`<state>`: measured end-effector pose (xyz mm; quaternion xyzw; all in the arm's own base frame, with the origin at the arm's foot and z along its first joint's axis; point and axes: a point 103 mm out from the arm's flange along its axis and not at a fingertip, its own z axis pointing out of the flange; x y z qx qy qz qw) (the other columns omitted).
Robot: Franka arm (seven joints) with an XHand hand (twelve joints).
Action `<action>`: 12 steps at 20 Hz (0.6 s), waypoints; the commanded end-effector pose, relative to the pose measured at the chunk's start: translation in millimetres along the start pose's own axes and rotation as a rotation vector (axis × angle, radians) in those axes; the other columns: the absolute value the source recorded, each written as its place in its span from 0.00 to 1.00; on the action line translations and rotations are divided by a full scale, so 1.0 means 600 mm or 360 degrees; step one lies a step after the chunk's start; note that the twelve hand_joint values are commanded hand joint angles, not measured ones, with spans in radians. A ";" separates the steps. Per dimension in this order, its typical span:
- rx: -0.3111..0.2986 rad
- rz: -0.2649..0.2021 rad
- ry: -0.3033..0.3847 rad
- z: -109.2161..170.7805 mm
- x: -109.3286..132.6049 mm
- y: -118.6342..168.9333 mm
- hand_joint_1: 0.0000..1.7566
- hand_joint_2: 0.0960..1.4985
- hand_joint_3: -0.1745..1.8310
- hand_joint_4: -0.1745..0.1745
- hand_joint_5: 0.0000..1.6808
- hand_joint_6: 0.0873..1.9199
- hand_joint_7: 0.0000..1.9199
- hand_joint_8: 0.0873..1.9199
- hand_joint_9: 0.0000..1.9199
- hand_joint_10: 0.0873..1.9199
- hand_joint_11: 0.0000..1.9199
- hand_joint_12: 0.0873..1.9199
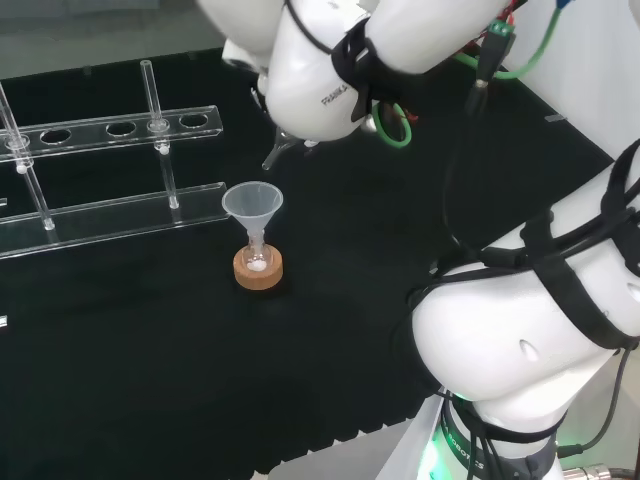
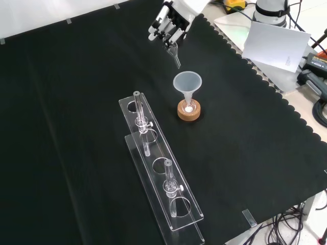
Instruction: Pour all the NaCl from the weighing funnel into the round-bottom flask.
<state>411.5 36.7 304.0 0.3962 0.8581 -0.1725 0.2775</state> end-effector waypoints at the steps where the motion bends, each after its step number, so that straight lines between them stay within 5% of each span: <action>1: -0.0106 0.0163 0.0338 0.030 -0.030 -0.002 0.63 0.49 0.26 1.00 0.81 0.16 0.85 0.00 0.58 0.04 0.00 0.82; 8: -0.0116 0.0192 0.0517 0.080 -0.091 -0.030 0.63 0.49 0.26 1.00 0.81 0.16 0.85 0.00 0.58 0.04 0.00 0.82; 12: 0.0015 0.0288 0.0504 0.102 -0.110 -0.039 0.63 0.49 0.26 1.00 0.81 0.17 0.85 0.00 0.58 0.04 0.00 0.82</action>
